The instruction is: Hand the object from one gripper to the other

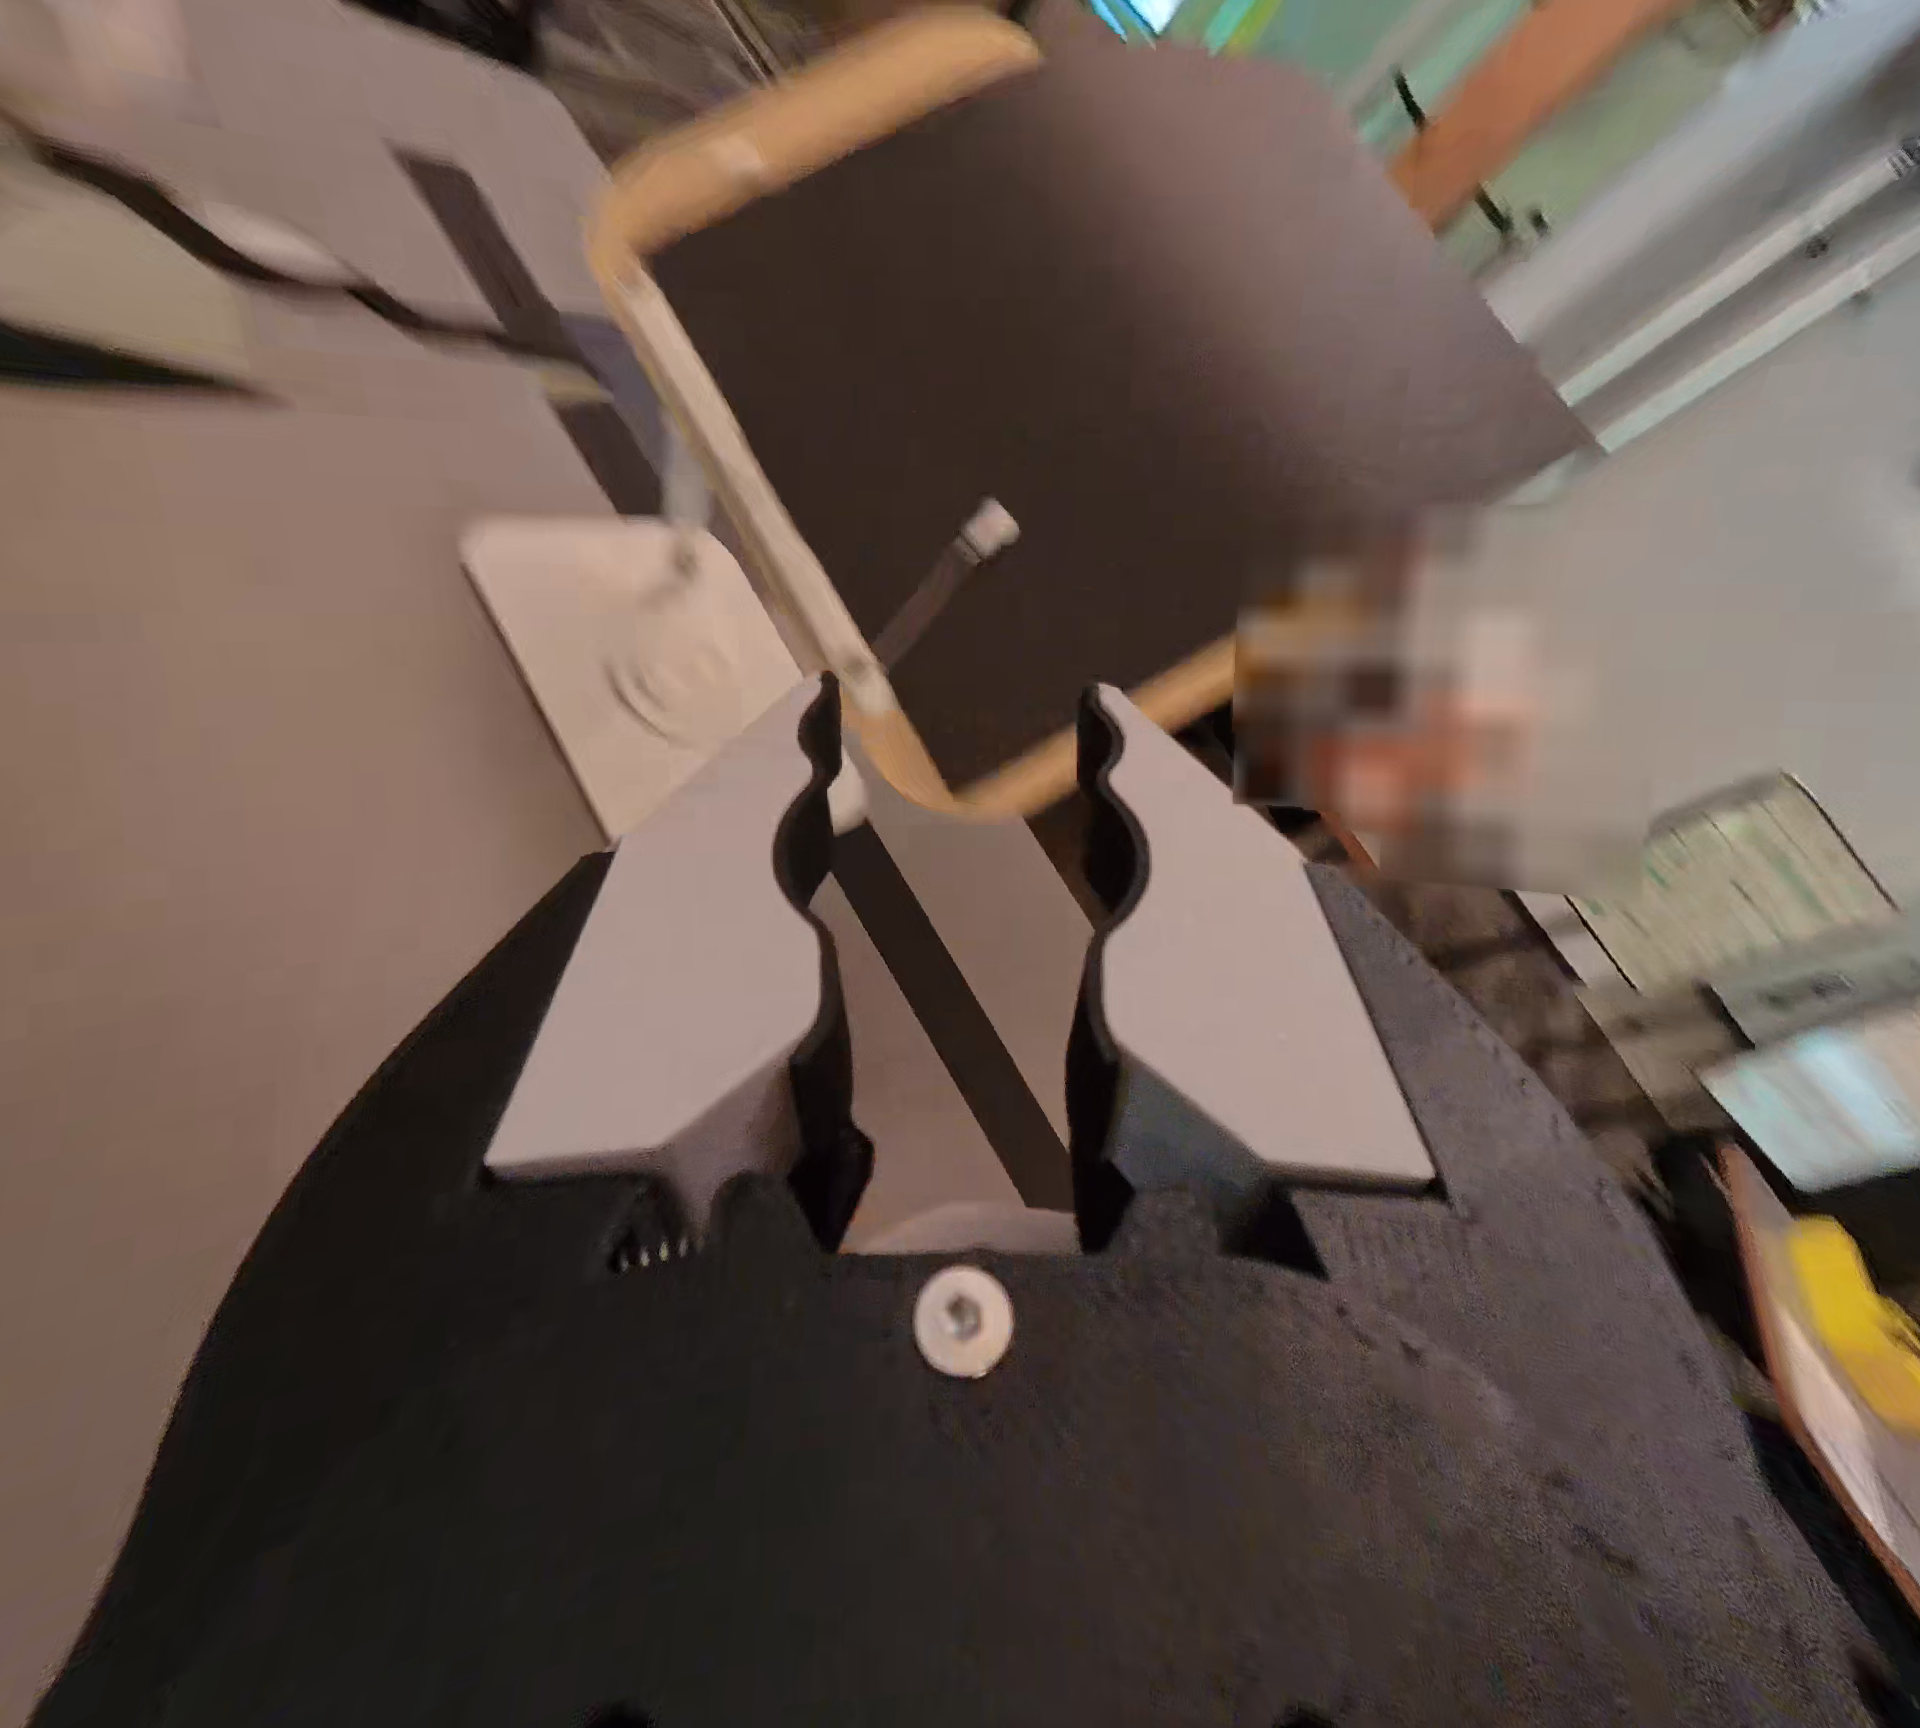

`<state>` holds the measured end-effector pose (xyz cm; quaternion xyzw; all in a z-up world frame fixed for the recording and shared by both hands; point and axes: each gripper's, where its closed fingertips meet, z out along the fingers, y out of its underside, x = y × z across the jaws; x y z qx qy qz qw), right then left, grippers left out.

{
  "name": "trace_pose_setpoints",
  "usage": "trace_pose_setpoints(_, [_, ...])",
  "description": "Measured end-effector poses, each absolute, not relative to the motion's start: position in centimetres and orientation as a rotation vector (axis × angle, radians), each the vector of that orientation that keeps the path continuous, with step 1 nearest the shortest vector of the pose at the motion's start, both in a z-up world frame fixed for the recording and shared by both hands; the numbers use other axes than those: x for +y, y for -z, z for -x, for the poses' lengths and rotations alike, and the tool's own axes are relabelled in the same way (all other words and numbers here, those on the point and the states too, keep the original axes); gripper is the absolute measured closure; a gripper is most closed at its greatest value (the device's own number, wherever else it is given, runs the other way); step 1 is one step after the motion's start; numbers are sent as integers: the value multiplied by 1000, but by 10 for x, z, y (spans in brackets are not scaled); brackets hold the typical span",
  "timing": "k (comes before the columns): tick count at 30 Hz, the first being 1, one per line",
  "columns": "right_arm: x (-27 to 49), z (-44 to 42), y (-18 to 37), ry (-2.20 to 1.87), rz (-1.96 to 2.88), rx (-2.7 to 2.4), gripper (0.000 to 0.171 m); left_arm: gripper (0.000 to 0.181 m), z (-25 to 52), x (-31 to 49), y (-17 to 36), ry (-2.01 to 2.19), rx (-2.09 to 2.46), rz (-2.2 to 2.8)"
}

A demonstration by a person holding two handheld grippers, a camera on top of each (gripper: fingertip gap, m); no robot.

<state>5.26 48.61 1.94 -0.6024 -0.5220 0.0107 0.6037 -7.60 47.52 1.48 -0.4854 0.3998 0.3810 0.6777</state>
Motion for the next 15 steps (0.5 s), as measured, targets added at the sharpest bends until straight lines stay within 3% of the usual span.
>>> trace_pose_setpoints(5, [483, 27, 19, -23, 1346, -1226, 121, 106, 103, 508, 19, -870, 877, 1283])
trace_pose_setpoints(15, [514, 24, 39, -76, 1427, -1155, 120, 105, 113, 517, 30, -852, 878, 1351])
